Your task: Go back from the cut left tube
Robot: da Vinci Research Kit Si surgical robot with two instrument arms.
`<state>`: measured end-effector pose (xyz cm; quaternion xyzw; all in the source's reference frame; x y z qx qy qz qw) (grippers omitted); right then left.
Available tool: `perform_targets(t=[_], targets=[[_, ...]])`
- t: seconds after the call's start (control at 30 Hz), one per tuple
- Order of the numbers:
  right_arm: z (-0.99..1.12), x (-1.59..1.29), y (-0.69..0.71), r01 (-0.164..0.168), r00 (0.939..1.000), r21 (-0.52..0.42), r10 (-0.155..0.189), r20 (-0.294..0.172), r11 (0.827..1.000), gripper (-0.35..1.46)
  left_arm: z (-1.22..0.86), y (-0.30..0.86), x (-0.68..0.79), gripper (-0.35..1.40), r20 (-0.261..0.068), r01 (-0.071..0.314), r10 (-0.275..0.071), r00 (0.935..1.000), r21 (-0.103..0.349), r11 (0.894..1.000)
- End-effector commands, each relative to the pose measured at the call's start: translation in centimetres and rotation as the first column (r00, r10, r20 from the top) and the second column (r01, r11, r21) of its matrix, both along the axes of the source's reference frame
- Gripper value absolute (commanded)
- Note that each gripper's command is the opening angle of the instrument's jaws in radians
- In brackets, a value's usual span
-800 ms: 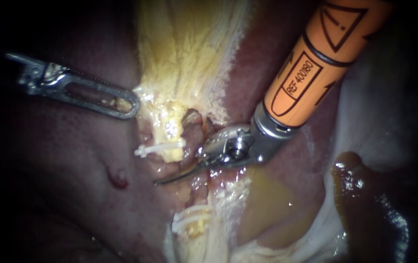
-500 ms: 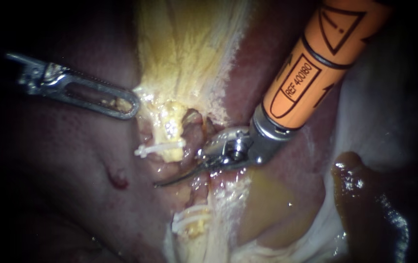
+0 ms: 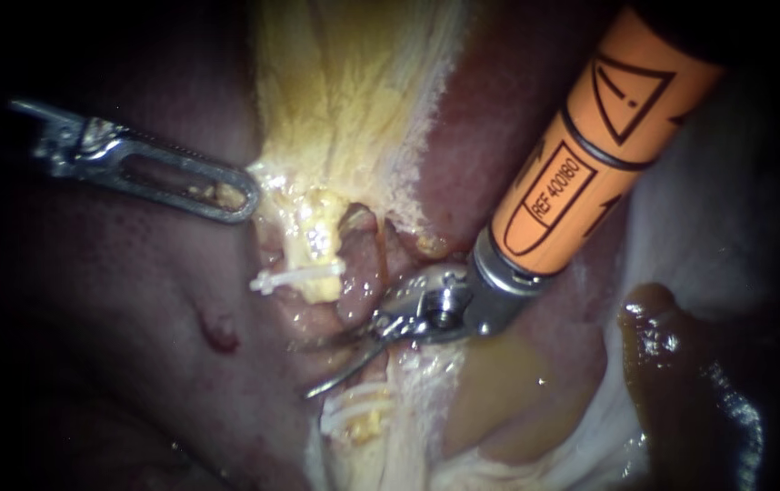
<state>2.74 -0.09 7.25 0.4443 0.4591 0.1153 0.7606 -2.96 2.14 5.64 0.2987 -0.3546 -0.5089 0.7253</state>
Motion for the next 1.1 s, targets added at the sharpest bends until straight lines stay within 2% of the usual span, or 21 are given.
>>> perform_targets(t=[0.03,0.1,0.17,0.2,0.23,0.3,0.4,0.5,0.57,0.67,0.8,0.87,0.93,1.1], targets=[[-0.01,-0.06,0.00,-0.019,0.9998,-0.027,0.019,-0.001,0.999,1.33,0.00,0.00,0.01,-0.35,0.000,0.000,0.000,1.0000,0.000,1.000],[-0.06,-0.15,0.00,-0.053,0.9986,-0.076,0.052,-0.008,0.996,1.35,0.00,0.00,0.01,-0.35,0.001,-0.001,0.001,1.0000,0.000,1.000],[-0.12,-0.29,0.00,-0.108,0.9942,-0.158,0.107,-0.016,0.982,1.40,0.00,0.00,0.02,-0.35,0.001,-0.001,0.001,1.0000,0.000,1.000],[-0.14,-0.35,0.01,-0.144,0.9893,-0.192,0.145,-0.009,0.971,1.43,0.00,0.00,0.02,-0.35,0.001,-0.001,0.001,1.0000,0.000,1.000],[-0.18,-0.44,0.02,-0.181,0.9828,-0.257,0.184,-0.013,0.949,1.43,0.00,0.00,0.02,-0.35,0.001,-0.001,0.001,1.0000,0.000,1.000],[-0.24,-0.58,0.05,-0.197,0.9791,-0.322,0.203,-0.016,0.926,1.43,0.00,0.00,0.02,-0.35,0.001,-0.001,0.001,1.0000,0.000,1.000],[-0.37,-0.80,0.15,-0.179,0.9793,-0.424,0.202,0.010,0.888,1.43,0.00,0.00,0.02,-0.35,0.001,-0.001,0.001,1.0000,0.000,1.000],[-0.52,-1.01,0.26,-0.137,0.9786,-0.504,0.195,0.064,0.853,1.43,0.00,0.00,0.02,-0.35,0.001,-0.001,0.001,1.0000,0.000,1.000],[-0.62,-1.15,0.33,-0.119,0.9757,-0.540,0.199,0.091,0.833,1.43,0.00,0.00,0.02,-0.35,0.001,-0.001,0.001,1.0000,0.000,1.000],[-0.74,-1.34,0.44,-0.121,0.9710,-0.565,0.215,0.104,0.816,1.43,-0.01,0.00,0.02,-0.35,0.001,-0.001,0.001,1.0000,0.000,1.000],[-0.84,-1.54,0.57,-0.115,0.9684,-0.577,0.221,0.116,0.808,1.43,0.00,0.00,0.02,-0.35,0.001,-0.001,0.001,1.0000,0.000,1.000],[-0.88,-1.61,0.60,-0.108,0.9706,-0.577,0.211,0.115,0.810,1.43,0.00,0.00,0.02,-0.35,0.001,-0.001,0.001,1.0000,0.000,1.000],[-0.89,-1.65,0.61,-0.101,0.9751,-0.564,0.194,0.107,0.820,1.43,0.00,0.00,0.02,-0.35,0.001,-0.001,0.001,1.0000,0.000,1.000],[-0.89,-1.66,0.61,-0.103,0.9744,-0.564,0.197,0.109,0.820,1.43,0.01,-0.01,-0.01,-0.35,0.000,0.000,0.000,1.0000,-0.001,1.000]])
